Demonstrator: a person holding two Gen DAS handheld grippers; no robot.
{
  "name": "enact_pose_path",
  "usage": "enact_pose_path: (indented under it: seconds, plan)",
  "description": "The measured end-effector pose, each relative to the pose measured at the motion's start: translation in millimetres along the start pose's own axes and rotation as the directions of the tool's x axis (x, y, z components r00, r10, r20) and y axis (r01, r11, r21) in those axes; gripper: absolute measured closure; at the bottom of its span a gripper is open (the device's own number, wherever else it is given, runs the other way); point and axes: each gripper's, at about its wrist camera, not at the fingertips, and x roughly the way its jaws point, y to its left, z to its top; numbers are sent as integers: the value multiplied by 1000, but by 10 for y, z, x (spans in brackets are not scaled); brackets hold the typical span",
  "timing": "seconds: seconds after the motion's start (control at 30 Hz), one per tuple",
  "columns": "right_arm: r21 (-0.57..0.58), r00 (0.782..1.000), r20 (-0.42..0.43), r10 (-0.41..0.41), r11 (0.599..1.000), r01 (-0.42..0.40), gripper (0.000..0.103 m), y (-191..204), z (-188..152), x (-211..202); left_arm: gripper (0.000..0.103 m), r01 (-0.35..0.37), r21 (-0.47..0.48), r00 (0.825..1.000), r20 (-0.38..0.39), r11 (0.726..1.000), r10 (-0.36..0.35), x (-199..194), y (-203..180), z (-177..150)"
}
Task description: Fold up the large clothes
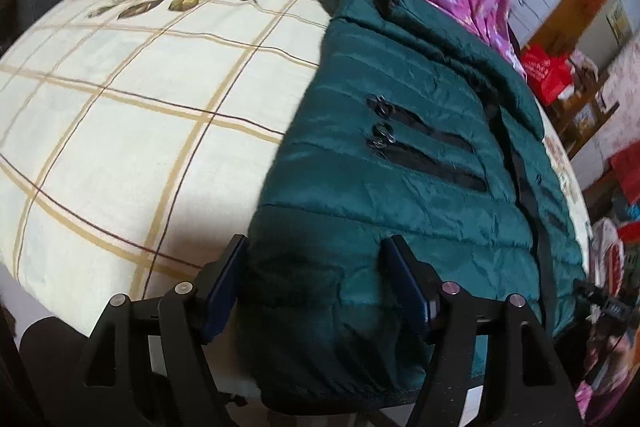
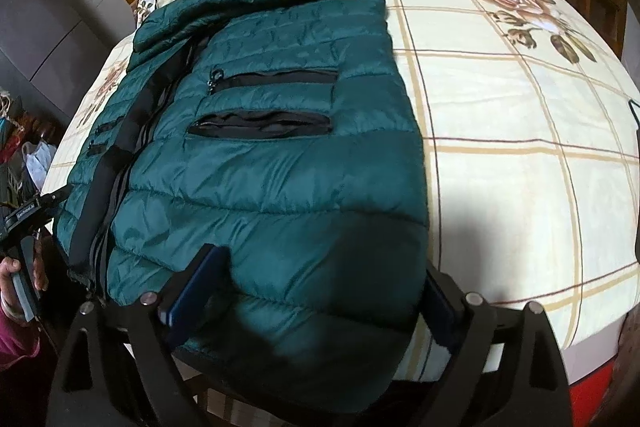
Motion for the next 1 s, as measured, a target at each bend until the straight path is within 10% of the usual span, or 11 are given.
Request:
enact_pose_path:
  seconds: [0.43, 0.6, 0.73, 1.0]
  plan:
    - [-25, 997, 12, 78, 997, -77, 9, 75, -17, 2, 52, -25, 16, 1000, -14, 1000, 25, 12, -65, -28]
    - [-72, 997, 20, 79, 994, -77, 40, 147, -5, 8, 56, -41, 44, 999, -17, 998, 41, 15, -120, -41]
    - [-69, 994, 48, 99, 993, -95, 69, 135, 24, -62, 93, -38, 69, 999, 2, 997, 38, -63, -177, -44]
    - [-73, 965, 172, 199, 979, -189, 81, 128, 258, -447, 103, 17, 79, 995, 99, 997, -25, -412, -267, 185]
